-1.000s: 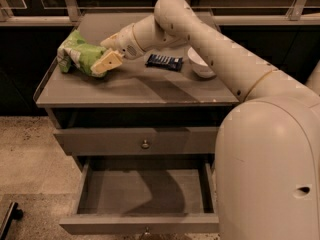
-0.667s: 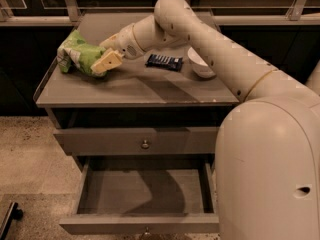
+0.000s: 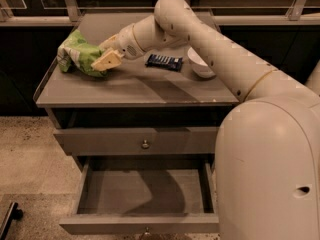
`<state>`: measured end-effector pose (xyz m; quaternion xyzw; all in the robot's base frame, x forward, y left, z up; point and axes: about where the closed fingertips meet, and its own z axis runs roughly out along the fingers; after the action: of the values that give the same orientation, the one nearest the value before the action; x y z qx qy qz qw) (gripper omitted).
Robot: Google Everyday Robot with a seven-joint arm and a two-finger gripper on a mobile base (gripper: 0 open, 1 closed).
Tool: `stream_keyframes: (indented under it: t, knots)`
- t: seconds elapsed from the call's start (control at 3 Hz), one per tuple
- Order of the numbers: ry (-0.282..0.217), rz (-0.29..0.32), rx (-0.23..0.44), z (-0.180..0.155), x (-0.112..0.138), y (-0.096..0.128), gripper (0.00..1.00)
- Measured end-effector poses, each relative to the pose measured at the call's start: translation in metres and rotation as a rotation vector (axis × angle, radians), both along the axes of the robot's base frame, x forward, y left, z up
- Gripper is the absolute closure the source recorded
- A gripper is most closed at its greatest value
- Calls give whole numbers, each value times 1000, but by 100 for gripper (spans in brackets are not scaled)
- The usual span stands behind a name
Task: Place green rice chip bag into middle drawer
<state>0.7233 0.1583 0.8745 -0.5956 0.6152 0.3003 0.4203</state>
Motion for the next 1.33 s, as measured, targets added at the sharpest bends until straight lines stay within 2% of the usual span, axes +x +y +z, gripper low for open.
stream_keyframes:
  t: [0.33, 0.67, 1.0, 1.33]
  knots:
    - [0, 0, 0, 0, 0, 0, 100]
    - [30, 9, -59, 11, -26, -20, 100]
    - [28, -20, -96, 40, -75, -57, 100]
    - [-11, -69, -99, 62, -132, -97, 100]
